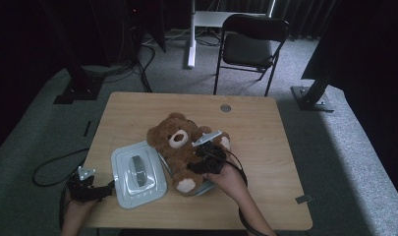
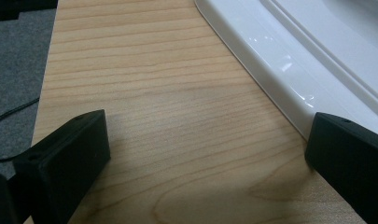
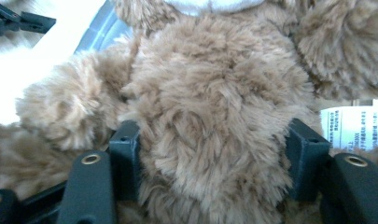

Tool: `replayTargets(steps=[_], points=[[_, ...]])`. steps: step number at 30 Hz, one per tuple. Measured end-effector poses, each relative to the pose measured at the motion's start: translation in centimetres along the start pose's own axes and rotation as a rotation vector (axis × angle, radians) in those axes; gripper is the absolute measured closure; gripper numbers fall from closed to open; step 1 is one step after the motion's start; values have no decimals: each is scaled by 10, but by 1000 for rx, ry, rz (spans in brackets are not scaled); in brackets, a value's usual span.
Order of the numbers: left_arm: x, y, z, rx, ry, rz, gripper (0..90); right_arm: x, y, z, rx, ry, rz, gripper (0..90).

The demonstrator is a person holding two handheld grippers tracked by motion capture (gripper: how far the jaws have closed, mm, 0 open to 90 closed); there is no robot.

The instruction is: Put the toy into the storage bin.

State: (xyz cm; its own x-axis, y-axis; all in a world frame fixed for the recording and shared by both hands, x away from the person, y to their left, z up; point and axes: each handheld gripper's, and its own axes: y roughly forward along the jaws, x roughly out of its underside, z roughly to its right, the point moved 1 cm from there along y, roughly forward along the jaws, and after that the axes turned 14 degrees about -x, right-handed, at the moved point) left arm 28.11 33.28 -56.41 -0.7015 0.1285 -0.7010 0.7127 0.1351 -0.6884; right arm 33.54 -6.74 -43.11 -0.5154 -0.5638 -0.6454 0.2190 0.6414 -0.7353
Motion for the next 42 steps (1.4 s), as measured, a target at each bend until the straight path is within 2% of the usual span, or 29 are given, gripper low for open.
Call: replayTargets(steps=[6, 9, 10, 11, 12, 17, 19, 22, 26, 28, 36, 42], points=[[0, 0, 0, 0, 1, -1, 5, -3, -6, -3, 2, -8, 15, 342], [0, 0, 0, 0, 1, -1, 5, -5, -11, -4, 11, -3, 47, 333], [0, 0, 0, 0, 1, -1, 5, -7, -16, -5, 6, 4, 77, 333], [0, 0, 0, 1, 0, -3, 5, -7, -16, -5, 6, 4, 77, 322], [0, 0, 0, 1, -2, -2, 5, -14, -28, -7, -11, 6, 130, 316], [0, 0, 0, 0, 1, -1, 5, -34, -50, -5, 4, 12, 205, 304], [0, 0, 0, 0, 3, -3, 5, -43, -56, -3, 11, 13, 224, 303], [0, 0, 0, 0, 0, 0, 5, -54, -60, 0, -13, 21, 239, 300], [0, 0, 0, 0, 0, 0, 5, -67, -57, 4, -42, 49, 272, 295], [0, 0, 0, 0, 0, 0, 5, -71, -52, 6, -71, 59, 278, 282], [0, 0, 0, 0, 0, 1, 5, -88, -19, 12, -81, 84, 221, 235], [0, 0, 0, 1, 3, -1, 5, -97, -3, 14, -81, 94, 212, 205]])
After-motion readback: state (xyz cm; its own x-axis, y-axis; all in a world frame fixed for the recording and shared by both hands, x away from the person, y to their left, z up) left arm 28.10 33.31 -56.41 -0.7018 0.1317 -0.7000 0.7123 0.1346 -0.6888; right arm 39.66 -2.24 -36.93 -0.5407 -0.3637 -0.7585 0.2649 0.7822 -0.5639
